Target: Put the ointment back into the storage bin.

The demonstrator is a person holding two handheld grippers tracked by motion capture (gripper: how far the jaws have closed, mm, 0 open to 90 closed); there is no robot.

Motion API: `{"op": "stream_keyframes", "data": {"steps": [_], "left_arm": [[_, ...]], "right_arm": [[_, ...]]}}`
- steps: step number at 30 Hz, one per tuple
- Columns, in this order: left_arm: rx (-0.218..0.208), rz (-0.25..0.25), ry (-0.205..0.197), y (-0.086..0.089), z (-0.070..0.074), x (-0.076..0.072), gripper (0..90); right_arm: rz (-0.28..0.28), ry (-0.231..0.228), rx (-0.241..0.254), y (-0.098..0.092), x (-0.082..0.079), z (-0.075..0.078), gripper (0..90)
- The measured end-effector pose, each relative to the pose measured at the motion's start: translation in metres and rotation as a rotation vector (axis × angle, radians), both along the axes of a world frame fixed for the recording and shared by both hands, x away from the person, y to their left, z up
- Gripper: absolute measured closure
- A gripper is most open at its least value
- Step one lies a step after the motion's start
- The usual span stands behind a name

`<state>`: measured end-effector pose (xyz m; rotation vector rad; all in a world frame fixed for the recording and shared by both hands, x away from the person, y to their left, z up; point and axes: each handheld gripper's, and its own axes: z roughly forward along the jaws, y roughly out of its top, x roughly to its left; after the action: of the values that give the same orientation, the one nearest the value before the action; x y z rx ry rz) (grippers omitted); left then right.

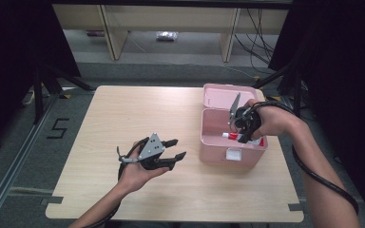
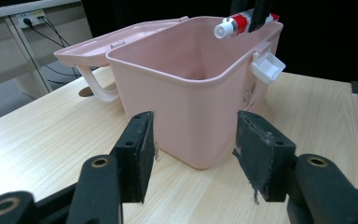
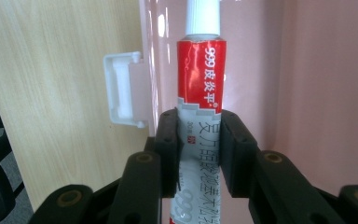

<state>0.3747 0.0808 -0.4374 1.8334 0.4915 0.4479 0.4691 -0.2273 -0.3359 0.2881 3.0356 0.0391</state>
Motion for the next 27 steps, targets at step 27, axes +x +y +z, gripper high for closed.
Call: {"op": "stream_keyframes", "data": {"steps": [27], "left_arm": [[0.0,-0.004,0.003,-0.0014,-0.0015,-0.0014,46.6]], "right_arm": [[0.015,0.007,-0.018,-0.0017,0.0086,-0.0095,72.2]]}}
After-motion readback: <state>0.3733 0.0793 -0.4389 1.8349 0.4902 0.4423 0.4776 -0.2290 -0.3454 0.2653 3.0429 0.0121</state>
